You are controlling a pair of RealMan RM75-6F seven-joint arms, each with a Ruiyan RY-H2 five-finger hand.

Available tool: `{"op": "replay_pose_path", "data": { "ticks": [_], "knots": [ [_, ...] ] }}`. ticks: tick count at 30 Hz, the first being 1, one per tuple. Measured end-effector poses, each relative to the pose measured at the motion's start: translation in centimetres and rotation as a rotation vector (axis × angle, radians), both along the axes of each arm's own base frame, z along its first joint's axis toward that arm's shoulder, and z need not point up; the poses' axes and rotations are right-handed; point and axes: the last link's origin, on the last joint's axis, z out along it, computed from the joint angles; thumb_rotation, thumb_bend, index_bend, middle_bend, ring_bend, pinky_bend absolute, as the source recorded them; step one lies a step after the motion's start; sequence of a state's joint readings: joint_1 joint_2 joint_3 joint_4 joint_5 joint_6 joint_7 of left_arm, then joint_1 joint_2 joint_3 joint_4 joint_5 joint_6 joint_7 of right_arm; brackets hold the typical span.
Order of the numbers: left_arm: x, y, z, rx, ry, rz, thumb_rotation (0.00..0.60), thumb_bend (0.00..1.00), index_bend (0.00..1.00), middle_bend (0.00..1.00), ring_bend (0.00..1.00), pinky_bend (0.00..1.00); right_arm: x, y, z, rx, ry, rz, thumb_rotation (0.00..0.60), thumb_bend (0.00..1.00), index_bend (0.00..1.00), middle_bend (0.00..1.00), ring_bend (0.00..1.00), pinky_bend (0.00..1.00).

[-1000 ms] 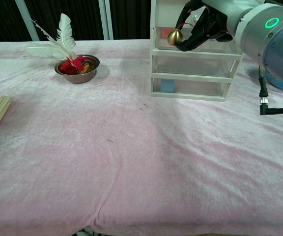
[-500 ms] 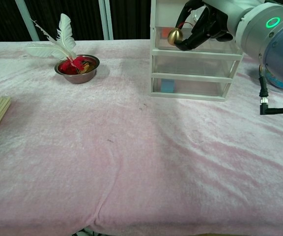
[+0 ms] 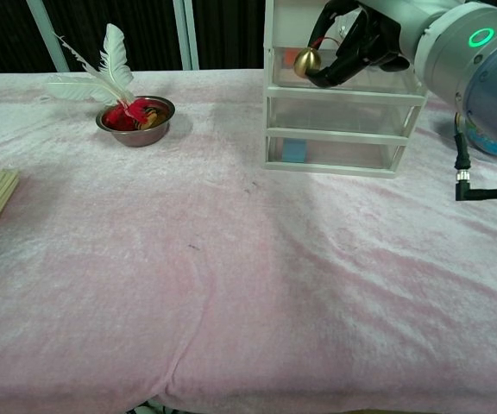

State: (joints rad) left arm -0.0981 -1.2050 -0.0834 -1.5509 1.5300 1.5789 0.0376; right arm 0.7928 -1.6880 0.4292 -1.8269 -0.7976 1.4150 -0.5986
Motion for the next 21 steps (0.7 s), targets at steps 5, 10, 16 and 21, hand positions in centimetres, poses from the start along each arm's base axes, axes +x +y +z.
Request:
{"op": "replay_pose_path", "data": {
  "ticks": [5, 10, 16, 21],
  "knots": [
    [0.01, -0.01, 0.00, 0.000, -0.001, 0.001, 0.600, 0.00, 0.00, 0.00, 0.01, 0.00, -0.05, 0.06, -0.09, 0.003, 0.003, -0.001, 0.600, 0.31, 0.48, 0.95, 1.00, 0.96],
    [0.01, -0.01, 0.00, -0.001, -0.002, 0.002, 0.600, 0.00, 0.00, 0.00, 0.01, 0.00, -0.23, 0.16, -0.18, 0.009, 0.010, -0.001, 0.600, 0.23, 0.14, 0.94, 1.00, 0.96],
    [0.01, 0.01, 0.03, 0.000, -0.003, 0.002, 0.600, 0.00, 0.00, 0.00, 0.01, 0.00, -0.47, 0.34, -0.07, 0.010, 0.007, 0.005, 0.600, 0.20, 0.02, 0.94, 1.00, 0.96],
    [0.02, -0.02, 0.03, 0.000, -0.003, 0.002, 0.600, 0.00, 0.00, 0.00, 0.01, 0.00, -0.67, 0.81, 0.04, 0.015, 0.006, 0.013, 0.600, 0.20, 0.01, 0.94, 1.00, 0.96]
  ]
}}
